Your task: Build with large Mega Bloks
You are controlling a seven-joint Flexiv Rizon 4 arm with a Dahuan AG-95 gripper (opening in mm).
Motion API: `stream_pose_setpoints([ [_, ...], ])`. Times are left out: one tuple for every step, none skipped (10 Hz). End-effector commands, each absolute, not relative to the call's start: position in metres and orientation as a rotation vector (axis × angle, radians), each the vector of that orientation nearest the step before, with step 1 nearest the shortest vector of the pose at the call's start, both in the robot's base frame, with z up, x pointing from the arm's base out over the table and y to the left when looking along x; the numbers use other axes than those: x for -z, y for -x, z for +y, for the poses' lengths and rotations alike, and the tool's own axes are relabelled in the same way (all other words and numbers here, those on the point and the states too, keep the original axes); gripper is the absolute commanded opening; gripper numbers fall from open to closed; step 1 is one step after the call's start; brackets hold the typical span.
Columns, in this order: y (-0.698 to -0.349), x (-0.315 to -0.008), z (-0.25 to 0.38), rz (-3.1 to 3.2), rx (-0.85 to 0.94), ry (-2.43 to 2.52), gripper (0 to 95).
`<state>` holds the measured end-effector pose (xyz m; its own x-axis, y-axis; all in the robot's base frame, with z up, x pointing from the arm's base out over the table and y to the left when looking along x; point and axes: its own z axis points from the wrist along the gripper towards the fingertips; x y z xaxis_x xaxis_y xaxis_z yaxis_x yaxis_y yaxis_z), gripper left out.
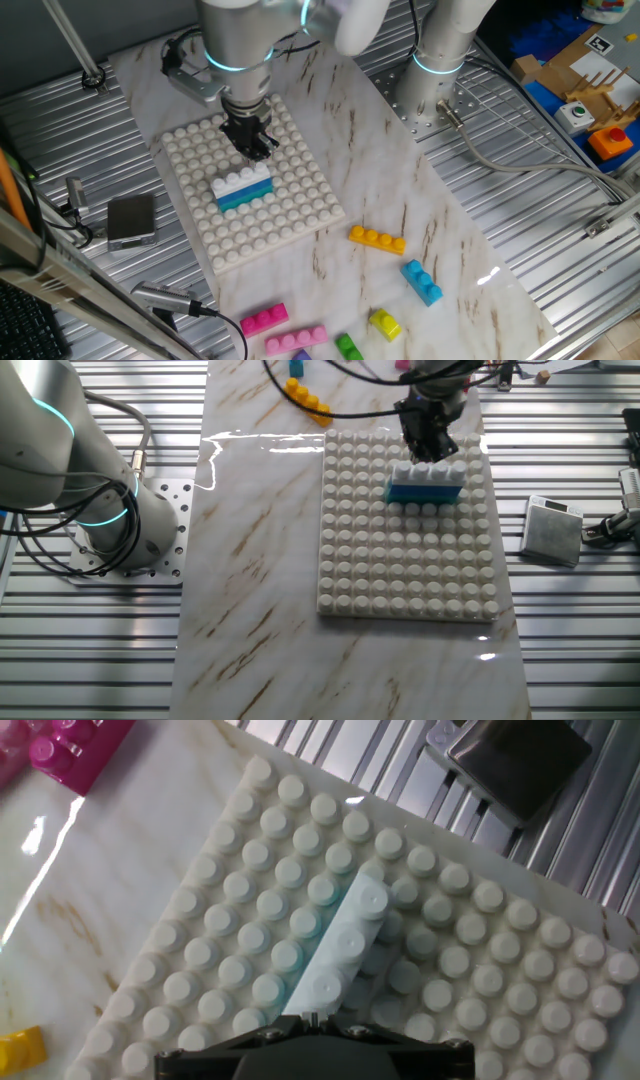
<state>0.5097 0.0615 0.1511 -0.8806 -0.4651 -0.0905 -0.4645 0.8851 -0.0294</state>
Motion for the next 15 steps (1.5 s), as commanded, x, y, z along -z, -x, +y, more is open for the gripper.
stream_pose_setpoints([
  [-0.514,-0.144,0.061,2.951,0.012,0.738,0.0],
  [-0.515,-0.141,0.06,2.945,0.014,0.742,0.0],
  [-0.516,-0.139,0.06,2.942,0.012,0.743,0.0],
  [-0.517,-0.136,0.059,2.933,0.018,0.748,0.0],
  [-0.518,-0.135,0.059,2.929,0.029,0.753,0.0],
  [-0.518,-0.133,0.059,2.922,0.053,0.763,0.0],
  [-0.518,-0.132,0.059,2.92,0.067,0.773,0.0],
  [-0.518,-0.133,0.059,2.924,0.079,0.777,0.0],
  [-0.518,-0.133,0.059,2.928,0.076,0.774,0.0],
  [-0.518,-0.134,0.059,2.937,0.065,0.775,0.0],
  [-0.517,-0.137,0.06,2.937,0.063,0.782,0.0],
  [-0.516,-0.139,0.06,2.936,0.062,0.792,0.0],
  [-0.515,-0.143,0.061,2.938,0.054,0.797,0.0],
  [-0.513,-0.148,0.062,2.942,0.048,0.797,0.0],
  [-0.512,-0.156,0.064,2.952,0.037,0.793,0.0],
])
